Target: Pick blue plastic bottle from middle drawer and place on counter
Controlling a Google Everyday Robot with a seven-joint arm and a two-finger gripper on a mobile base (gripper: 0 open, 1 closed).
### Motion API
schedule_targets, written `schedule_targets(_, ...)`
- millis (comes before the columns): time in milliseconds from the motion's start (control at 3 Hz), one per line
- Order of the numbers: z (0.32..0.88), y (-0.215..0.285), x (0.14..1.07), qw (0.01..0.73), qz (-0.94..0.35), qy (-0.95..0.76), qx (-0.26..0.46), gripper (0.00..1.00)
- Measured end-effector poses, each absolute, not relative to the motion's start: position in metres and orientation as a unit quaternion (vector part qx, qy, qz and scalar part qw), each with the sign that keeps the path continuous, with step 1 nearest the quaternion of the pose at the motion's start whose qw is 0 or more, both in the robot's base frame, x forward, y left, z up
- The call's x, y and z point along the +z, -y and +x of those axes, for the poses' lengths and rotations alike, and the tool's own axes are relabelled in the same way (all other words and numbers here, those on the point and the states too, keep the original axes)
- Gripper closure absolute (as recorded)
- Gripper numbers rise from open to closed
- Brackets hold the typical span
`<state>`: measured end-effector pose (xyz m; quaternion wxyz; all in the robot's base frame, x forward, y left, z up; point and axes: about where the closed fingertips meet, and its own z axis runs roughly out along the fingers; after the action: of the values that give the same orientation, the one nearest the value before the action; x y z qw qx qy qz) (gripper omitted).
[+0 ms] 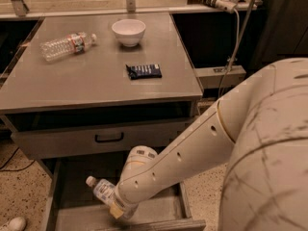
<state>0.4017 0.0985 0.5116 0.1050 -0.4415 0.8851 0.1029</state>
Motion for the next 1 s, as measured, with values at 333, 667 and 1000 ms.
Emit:
schedule_targets(333, 0.396, -0.100, 0.531, 0.112, -0.458, -0.877, 0.094, 1.00)
schedule_targets(667, 0.390, -0.104, 0.571, 0.126, -0.476, -0.867, 0.078, 1.00)
schedule_targets(1000, 0.394, -0.107, 0.615, 0.135, -0.498, -0.854, 0.063, 1.00)
